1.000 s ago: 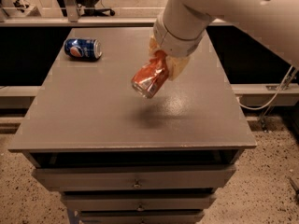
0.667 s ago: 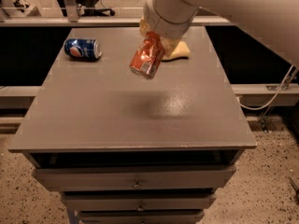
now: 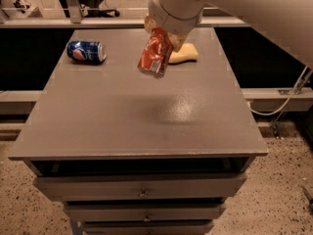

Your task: Place coke can upright

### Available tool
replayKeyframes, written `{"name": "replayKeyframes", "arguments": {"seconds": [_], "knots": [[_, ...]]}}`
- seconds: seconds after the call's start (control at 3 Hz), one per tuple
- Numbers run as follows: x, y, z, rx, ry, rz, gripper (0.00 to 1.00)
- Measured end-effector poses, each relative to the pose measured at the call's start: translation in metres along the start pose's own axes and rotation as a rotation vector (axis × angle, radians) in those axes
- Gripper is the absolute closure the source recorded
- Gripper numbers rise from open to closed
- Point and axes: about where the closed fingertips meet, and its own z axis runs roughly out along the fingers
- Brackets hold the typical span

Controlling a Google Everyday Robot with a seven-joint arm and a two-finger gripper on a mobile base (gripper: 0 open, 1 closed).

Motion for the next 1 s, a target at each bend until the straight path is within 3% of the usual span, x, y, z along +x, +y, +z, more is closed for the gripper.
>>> {"name": "replayKeyframes", "arguments": {"seconds": [0.33, 0.67, 1.0], "knots": [[0.006, -0.008, -0.002, 0.014, 0.012, -0.046, 1.00], [0.025, -0.012, 0.016, 0.011, -0.034, -0.107, 1.00], [0.037, -0.020, 0.047, 0.035, -0.158, -0.179, 1.00]]}}
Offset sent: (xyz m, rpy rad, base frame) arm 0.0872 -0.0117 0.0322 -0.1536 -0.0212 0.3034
